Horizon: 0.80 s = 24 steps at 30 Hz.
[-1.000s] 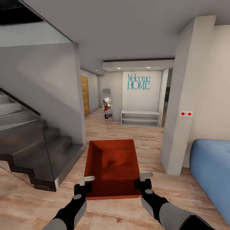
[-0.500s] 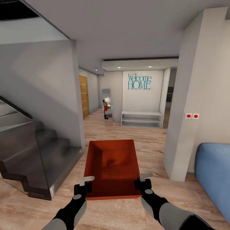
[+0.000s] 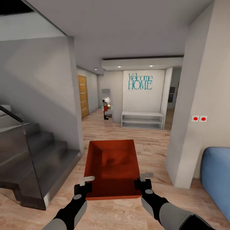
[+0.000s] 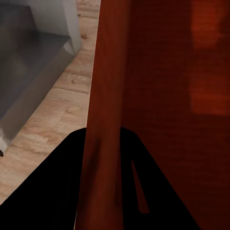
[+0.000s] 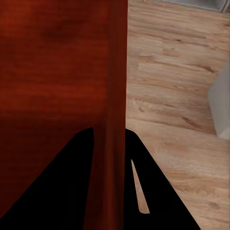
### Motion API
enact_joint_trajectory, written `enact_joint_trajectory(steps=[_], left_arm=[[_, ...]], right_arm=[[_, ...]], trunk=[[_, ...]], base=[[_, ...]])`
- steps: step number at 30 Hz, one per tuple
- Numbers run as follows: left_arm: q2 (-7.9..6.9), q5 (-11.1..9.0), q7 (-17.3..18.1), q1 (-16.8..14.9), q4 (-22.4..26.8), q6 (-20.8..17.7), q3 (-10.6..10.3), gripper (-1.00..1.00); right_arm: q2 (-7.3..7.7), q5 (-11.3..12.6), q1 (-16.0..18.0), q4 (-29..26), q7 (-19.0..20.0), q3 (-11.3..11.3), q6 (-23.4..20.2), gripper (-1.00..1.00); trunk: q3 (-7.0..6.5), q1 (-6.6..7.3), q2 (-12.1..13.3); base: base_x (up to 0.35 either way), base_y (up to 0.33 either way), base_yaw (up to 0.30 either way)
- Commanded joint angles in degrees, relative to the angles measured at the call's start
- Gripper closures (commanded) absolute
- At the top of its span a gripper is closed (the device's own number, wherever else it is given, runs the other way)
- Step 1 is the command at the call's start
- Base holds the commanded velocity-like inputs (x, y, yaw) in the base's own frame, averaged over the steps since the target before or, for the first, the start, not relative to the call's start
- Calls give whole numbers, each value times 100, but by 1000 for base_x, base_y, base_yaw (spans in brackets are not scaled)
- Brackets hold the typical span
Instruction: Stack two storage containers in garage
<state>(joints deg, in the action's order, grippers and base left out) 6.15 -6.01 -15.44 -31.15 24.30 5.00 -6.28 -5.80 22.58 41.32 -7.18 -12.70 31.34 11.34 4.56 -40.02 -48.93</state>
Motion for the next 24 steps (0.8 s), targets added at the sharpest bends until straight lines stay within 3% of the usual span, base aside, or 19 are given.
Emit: enact_joint_trajectory(steps=[1, 8, 15, 24], left_arm=[[-115, -82, -135, -4, -13, 28, 317, 100], [-115, -81, -135, -3, -13, 27, 317, 100], [-115, -83, -135, -4, -13, 27, 314, 100], [-115, -80, -135, -5, -13, 28, 316, 100]], right_arm=[[-2, -52, 7, -27, 5, -251, 237, 100], [-7, -49, 7, -26, 11, -245, 215, 100], [-9, -43, 7, -28, 13, -251, 214, 100], [-1, -45, 7, -27, 15, -252, 228, 100]], trunk=[[10, -4, -6], [10, -4, -6], [10, -4, -6], [10, -4, -6]], base=[[322, 0, 0], [322, 0, -8], [322, 0, -169], [322, 0, -9]])
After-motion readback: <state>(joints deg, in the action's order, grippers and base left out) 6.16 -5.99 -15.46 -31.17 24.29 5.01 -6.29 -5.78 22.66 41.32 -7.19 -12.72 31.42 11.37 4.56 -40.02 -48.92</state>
